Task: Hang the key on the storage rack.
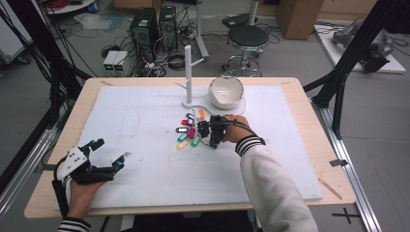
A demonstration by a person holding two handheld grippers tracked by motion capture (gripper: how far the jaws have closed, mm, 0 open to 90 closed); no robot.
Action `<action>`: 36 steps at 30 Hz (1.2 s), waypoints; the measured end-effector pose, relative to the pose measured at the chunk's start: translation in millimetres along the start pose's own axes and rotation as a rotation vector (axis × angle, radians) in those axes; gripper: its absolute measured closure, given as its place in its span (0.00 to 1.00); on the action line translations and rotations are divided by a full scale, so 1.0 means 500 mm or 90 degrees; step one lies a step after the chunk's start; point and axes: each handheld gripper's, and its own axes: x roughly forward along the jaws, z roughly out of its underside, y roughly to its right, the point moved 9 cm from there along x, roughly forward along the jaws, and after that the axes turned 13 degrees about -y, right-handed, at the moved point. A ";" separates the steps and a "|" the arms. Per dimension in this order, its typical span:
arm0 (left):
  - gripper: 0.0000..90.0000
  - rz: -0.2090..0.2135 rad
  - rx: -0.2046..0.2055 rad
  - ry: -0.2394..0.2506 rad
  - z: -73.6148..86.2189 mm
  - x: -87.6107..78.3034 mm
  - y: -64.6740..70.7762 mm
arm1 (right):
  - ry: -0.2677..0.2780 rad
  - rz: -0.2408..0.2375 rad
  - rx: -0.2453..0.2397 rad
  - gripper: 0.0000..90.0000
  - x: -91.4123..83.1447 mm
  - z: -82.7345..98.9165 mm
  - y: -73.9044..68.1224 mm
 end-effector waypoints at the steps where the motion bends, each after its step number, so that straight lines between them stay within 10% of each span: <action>1: 0.02 0.000 0.000 0.000 0.000 0.000 0.000 | 0.000 0.000 0.000 0.94 0.000 0.000 0.000; 20: 0.02 0.001 -0.001 -0.002 0.000 0.000 0.000 | 0.005 0.021 0.011 0.97 -0.001 0.000 -0.005; 36: 0.02 0.000 0.000 -0.002 0.000 0.000 0.001 | 0.172 0.063 0.149 0.98 -0.097 0.029 0.030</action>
